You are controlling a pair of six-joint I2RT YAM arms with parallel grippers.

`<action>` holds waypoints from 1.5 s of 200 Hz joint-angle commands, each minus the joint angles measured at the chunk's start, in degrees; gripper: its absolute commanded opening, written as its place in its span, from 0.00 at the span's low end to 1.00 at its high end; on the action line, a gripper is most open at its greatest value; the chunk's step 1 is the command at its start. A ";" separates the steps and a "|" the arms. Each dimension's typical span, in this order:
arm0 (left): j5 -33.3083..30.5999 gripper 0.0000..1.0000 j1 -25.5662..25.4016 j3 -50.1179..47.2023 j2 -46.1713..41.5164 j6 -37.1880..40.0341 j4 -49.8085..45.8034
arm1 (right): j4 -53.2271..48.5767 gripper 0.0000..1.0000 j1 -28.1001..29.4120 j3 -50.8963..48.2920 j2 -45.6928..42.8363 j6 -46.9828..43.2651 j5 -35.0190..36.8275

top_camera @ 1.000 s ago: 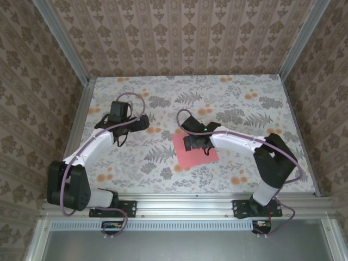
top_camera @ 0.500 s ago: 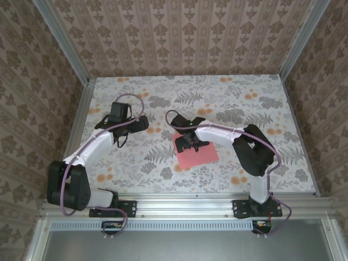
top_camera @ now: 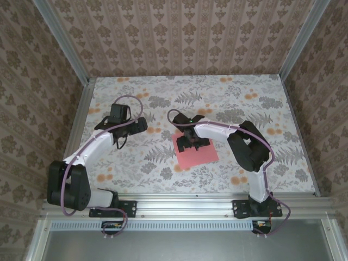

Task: Fold a paper plane with a square sheet of paper (pick it up from the middle)
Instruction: First fold in half a square sheet of paper at the center of the table.

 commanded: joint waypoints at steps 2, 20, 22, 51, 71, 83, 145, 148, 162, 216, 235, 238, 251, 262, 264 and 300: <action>-0.75 1.00 0.59 -0.65 -0.41 -0.51 -1.15 | 0.68 1.00 -0.25 -3.29 4.50 0.92 -5.99; -0.74 1.00 0.53 -0.73 -0.59 -0.51 -1.50 | 0.83 1.00 -0.26 -4.50 5.07 1.11 -6.51; -0.79 1.00 0.59 -0.72 -0.61 -0.51 -1.43 | 0.82 1.00 -0.26 -4.59 5.11 1.16 -6.50; -0.97 1.00 0.59 -0.98 -0.93 -0.67 -1.67 | 1.16 0.99 -0.38 -5.68 5.13 1.29 -6.75; -1.09 1.00 0.52 -1.18 -1.12 -0.79 -1.84 | 1.10 0.94 -0.49 -5.68 5.15 1.51 -6.44; -1.02 1.00 0.52 -1.26 -1.21 -0.86 -1.92 | 1.26 0.90 -0.43 -5.59 5.17 1.66 -6.36; -2.11 1.00 0.52 -1.95 -1.95 -2.12 -2.55 | 2.75 0.79 -0.43 -5.68 3.53 3.21 -5.02; -2.05 1.00 0.52 -1.99 -1.97 -2.21 -2.53 | 3.12 0.79 -0.43 -5.77 3.16 3.34 -5.07; -1.59 1.00 0.59 -2.38 -2.16 -2.91 -2.45 | 5.24 0.75 -0.46 -6.41 1.19 4.01 -5.36; 3.19 1.00 -0.34 -3.87 -2.25 -4.85 -2.69 | 23.16 0.52 -1.86 -12.89 -7.44 10.13 -14.66; 4.89 1.00 -1.63 -4.16 -2.26 -5.07 -2.81 | 29.89 0.45 -3.15 -15.76 -9.55 12.55 -19.63; 5.13 1.00 -1.89 -4.14 -2.26 -5.08 -2.75 | 31.01 0.45 -3.42 -16.22 -9.99 13.10 -20.66; 6.57 1.00 -2.86 -4.33 -2.19 -5.14 -2.56 | 37.30 0.42 -4.73 -18.87 -11.73 15.34 -25.07; 8.37 1.00 -3.58 -4.49 -2.22 -5.47 -1.99 | 42.95 0.40 -6.10 -21.12 -13.06 17.87 -29.35; 8.69 1.00 -3.71 -4.54 -2.18 -5.61 -1.87 | 43.85 0.40 -6.37 -21.60 -13.24 18.38 -30.25; 15.72 1.00 -6.07 -5.68 -2.09 -7.81 2.70 | 64.85 0.35 -11.16 -28.42 -13.95 29.21 -42.44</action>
